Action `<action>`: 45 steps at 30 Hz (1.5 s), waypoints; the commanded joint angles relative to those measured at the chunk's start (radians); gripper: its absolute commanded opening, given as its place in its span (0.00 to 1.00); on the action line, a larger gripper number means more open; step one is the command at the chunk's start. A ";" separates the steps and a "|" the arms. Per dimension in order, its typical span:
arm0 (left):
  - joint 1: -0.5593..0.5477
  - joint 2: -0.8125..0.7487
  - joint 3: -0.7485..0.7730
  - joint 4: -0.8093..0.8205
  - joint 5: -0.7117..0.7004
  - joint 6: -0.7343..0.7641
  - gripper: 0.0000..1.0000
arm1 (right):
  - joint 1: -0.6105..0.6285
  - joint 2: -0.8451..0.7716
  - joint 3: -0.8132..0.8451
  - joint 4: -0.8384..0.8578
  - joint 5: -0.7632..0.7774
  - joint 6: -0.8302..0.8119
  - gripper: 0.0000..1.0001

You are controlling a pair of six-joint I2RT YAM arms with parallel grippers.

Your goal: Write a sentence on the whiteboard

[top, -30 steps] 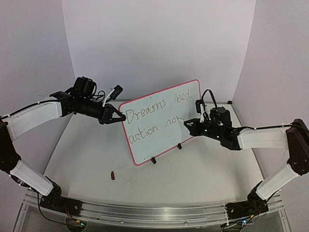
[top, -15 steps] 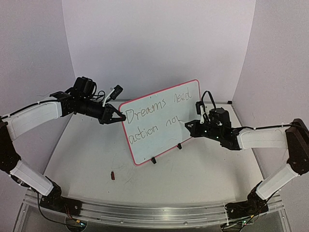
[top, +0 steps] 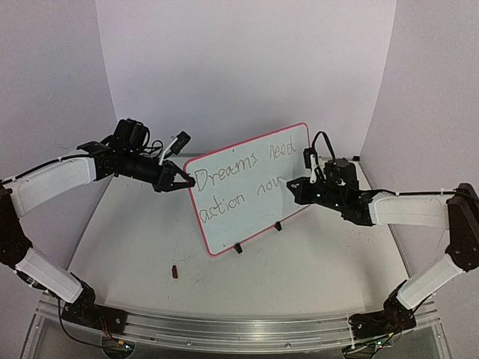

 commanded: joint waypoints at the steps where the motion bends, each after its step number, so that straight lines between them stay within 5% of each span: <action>1: -0.033 0.048 -0.027 -0.134 -0.025 0.055 0.00 | -0.002 -0.018 0.036 0.020 0.025 -0.015 0.00; 45: -0.033 0.051 -0.027 -0.133 -0.019 0.054 0.00 | -0.002 0.016 0.037 -0.007 0.097 -0.009 0.00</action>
